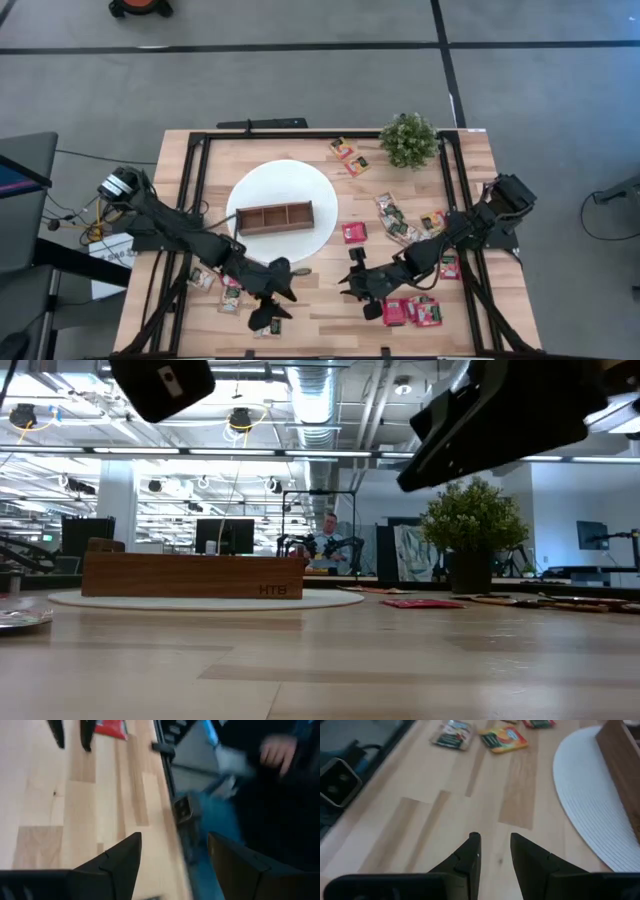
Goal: Pick & Place Tea
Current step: Put the yellow tea bag into the right section of the wooden organizer
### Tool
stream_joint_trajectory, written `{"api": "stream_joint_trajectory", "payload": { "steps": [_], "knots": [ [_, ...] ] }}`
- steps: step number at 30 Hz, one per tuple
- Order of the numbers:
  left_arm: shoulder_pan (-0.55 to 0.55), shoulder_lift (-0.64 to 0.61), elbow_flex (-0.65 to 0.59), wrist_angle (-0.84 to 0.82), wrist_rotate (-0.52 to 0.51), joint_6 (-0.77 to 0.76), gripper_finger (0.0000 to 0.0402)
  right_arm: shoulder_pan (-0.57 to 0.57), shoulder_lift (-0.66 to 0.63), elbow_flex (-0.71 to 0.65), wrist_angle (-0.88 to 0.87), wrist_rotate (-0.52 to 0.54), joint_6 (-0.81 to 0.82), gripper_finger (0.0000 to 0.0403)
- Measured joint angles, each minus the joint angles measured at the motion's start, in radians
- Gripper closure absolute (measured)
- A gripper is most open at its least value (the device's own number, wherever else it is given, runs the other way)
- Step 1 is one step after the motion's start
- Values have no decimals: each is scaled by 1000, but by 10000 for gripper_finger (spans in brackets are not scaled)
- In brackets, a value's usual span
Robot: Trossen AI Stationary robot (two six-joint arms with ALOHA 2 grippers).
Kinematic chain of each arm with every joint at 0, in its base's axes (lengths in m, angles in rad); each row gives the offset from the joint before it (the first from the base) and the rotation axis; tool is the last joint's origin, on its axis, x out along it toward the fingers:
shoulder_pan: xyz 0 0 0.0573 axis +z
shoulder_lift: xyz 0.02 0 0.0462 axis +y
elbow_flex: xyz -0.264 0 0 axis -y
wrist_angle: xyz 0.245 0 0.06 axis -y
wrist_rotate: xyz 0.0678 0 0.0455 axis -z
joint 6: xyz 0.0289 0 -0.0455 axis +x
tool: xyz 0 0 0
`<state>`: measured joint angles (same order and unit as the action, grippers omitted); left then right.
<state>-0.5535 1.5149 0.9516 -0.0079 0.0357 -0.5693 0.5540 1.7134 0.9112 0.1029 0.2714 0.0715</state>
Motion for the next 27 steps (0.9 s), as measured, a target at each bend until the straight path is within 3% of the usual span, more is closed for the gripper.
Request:
{"api": "stream_joint_trajectory", "payload": {
  "steps": [8, 14, 27],
  "knots": [
    [-76, 70, -1, -352, -83, 304, 223, 29, 0, 0, 27, 13, 57, 308],
    [-104, 149, -1, -388, -113, 567, 252, 29, 0, 0, 33, 19, 133, 308],
    [-37, 287, 4, -309, -169, 583, 264, 44, 7, 0, 53, 19, 149, 308]
  ]
}}
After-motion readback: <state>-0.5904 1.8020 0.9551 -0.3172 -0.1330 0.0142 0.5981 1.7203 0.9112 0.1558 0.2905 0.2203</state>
